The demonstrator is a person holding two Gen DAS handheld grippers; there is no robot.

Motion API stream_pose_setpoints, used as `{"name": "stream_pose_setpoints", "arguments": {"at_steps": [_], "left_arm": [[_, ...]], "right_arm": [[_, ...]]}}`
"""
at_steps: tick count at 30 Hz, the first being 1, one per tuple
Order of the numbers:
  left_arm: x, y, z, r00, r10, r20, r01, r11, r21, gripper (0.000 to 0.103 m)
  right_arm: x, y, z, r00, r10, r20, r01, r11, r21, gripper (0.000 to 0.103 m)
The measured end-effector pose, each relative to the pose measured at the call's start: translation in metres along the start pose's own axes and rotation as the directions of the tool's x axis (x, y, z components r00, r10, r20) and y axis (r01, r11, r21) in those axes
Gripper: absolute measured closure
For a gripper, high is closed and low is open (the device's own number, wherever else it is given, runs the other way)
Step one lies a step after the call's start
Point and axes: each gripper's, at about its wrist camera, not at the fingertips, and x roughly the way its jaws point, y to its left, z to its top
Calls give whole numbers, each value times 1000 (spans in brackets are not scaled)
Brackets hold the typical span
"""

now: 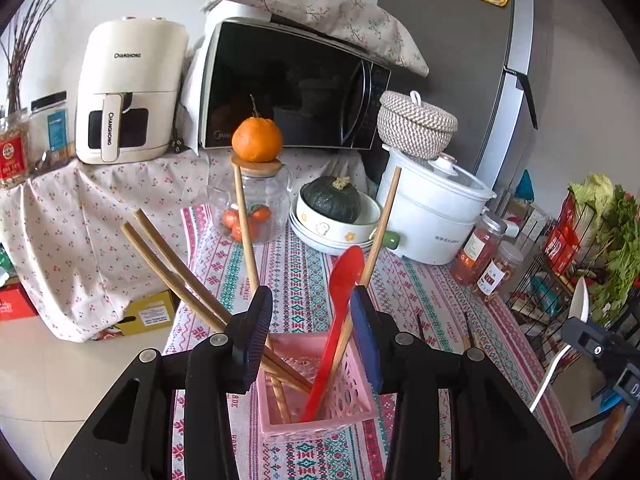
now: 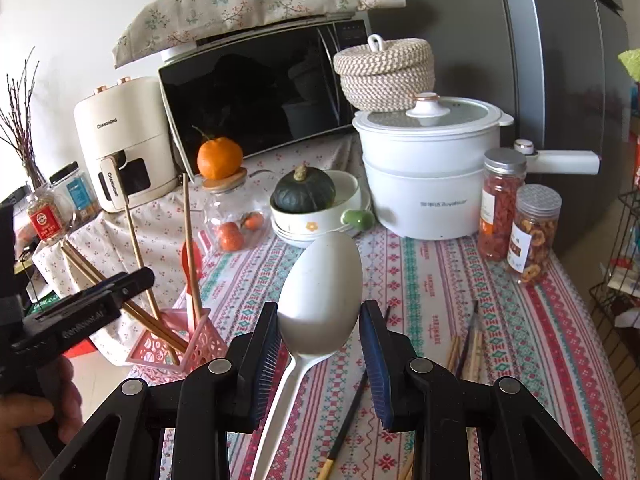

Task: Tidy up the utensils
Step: 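Lower the red spoon into the pink basket and open the left tool, then carry the white spoon into the pink basket and open the right tool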

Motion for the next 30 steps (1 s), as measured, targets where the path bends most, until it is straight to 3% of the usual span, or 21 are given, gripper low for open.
{"name": "stream_pose_setpoints", "arguments": {"at_steps": [2, 6, 9, 13, 17, 22, 30], "left_arm": [[-15, 4, 9, 1000, 15, -15, -15, 1000, -20, 60], [-37, 16, 18, 987, 79, -138, -85, 996, -38, 58], [-43, 36, 15, 978, 73, -194, -94, 991, -100, 43], [-37, 60, 10, 966, 74, -247, -119, 978, -170, 43], [-40, 69, 12, 967, 77, -242, -122, 976, -179, 43], [-38, 73, 15, 966, 49, -255, -103, 974, -202, 43], [-34, 62, 18, 967, 4, -253, -58, 977, -206, 43]], "right_arm": [[1, 6, 0, 1000, -1, 9, 1, 1000, -4, 67], [2, 21, 4, 999, 11, 48, -12, 1000, 13, 67], [4, 35, 11, 994, 12, 106, -16, 999, 40, 67], [23, 63, 15, 991, -17, 130, 10, 998, 58, 67], [40, 87, 22, 983, -52, 175, 40, 997, 71, 67], [63, 116, 22, 978, -110, 178, 119, 992, -37, 66], [84, 124, 15, 978, -130, 161, 146, 985, -96, 66]]}}
